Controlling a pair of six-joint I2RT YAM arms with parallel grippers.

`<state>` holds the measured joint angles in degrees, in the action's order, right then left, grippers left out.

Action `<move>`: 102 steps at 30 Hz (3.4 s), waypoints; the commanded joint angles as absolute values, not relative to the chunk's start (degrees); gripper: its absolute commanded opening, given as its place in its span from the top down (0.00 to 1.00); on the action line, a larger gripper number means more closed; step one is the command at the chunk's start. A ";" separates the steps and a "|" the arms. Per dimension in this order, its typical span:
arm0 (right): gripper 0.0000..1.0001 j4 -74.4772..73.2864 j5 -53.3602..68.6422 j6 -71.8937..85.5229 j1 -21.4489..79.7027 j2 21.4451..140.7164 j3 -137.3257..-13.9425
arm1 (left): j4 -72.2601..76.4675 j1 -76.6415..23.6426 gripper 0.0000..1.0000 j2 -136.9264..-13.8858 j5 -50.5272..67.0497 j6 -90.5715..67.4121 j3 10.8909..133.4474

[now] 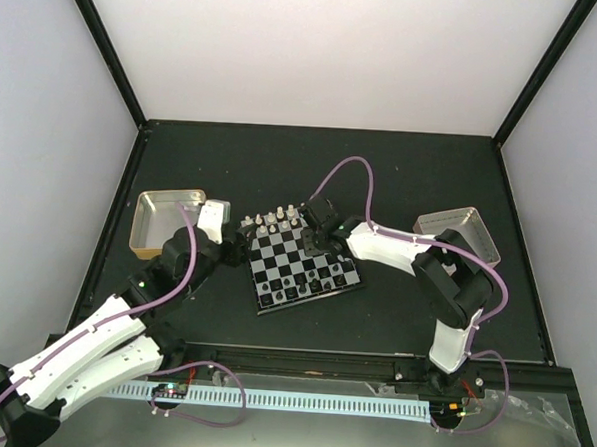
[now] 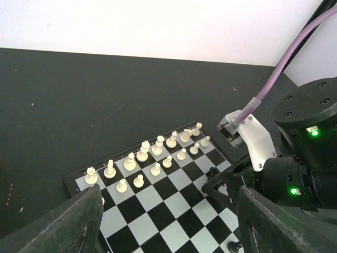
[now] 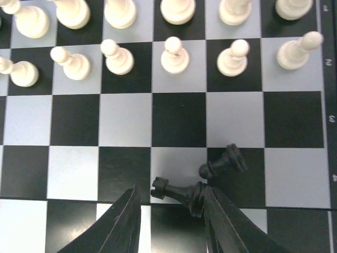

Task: Set up the chess pieces on the board
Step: Pick up the chess piece from the chessboard.

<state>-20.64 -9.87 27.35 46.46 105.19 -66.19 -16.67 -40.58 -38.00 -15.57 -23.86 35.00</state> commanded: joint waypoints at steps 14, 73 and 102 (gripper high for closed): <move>0.66 -19.68 0.13 24.50 46.07 104.54 -66.69 | -15.82 -40.61 0.28 -39.28 -14.76 -23.99 35.33; 0.57 -20.72 3.57 17.54 44.31 104.49 -65.33 | -15.55 -40.61 0.28 -40.26 -14.41 -24.46 34.72; 0.68 -23.29 3.92 -15.85 44.18 111.08 -71.60 | -16.41 -40.62 0.28 -39.96 -15.24 -23.22 36.20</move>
<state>-24.32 3.14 -12.23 44.53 108.53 -69.28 -16.56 -40.58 -39.88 -14.96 -24.08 34.54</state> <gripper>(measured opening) 0.326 0.723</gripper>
